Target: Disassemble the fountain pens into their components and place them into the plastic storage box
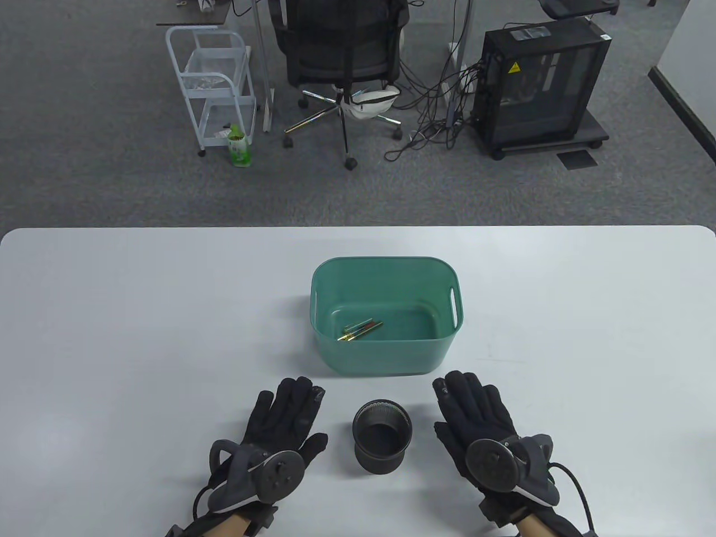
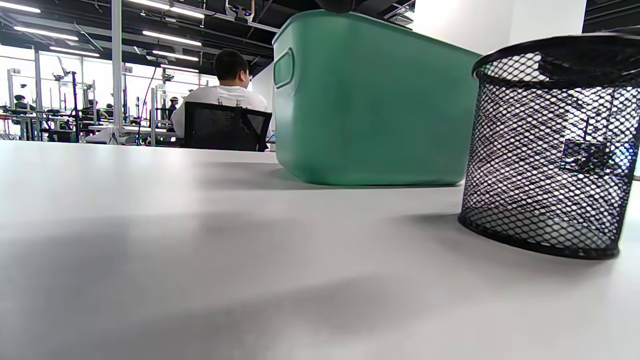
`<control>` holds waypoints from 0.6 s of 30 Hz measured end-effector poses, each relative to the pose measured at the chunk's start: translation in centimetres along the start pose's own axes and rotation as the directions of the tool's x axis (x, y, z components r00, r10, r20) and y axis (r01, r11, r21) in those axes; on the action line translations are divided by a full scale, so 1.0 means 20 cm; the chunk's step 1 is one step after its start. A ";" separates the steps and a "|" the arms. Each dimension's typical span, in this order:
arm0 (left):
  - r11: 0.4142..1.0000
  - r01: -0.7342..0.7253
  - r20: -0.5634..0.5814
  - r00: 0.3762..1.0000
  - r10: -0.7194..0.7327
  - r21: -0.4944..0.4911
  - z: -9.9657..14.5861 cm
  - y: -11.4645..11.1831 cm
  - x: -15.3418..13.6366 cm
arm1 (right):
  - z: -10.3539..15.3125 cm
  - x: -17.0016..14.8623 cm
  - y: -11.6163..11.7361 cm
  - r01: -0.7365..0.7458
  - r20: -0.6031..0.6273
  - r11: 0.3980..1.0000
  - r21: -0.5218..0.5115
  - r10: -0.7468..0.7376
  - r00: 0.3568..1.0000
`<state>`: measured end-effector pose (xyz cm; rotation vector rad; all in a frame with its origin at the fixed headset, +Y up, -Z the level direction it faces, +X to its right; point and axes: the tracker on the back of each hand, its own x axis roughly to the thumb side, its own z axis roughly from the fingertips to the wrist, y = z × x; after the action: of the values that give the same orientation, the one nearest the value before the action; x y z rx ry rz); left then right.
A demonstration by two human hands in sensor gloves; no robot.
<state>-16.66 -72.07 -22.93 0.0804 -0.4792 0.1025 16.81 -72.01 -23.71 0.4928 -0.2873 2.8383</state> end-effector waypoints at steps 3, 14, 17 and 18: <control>1.000 -0.003 0.001 1.000 0.003 -0.002 0.00 0.00 0.00 | 0.00 0.00 0.00 0.003 -0.002 1.000 0.003 -0.003 1.000; 1.000 -0.009 0.012 1.000 0.009 -0.003 -0.01 -0.01 0.00 | 0.01 -0.01 0.00 0.002 -0.002 1.000 -0.003 -0.002 1.000; 1.000 -0.007 0.015 1.000 0.007 -0.007 -0.01 -0.01 0.00 | 0.01 -0.01 0.00 -0.001 -0.002 1.000 -0.005 0.000 1.000; 1.000 -0.007 0.015 1.000 0.007 -0.007 -0.01 -0.01 0.00 | 0.01 -0.01 0.00 -0.001 -0.002 1.000 -0.005 0.001 1.000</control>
<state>-16.57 -72.25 -23.07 0.0725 -0.4952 0.1070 16.99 -72.07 -23.64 0.4888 -0.2946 2.8384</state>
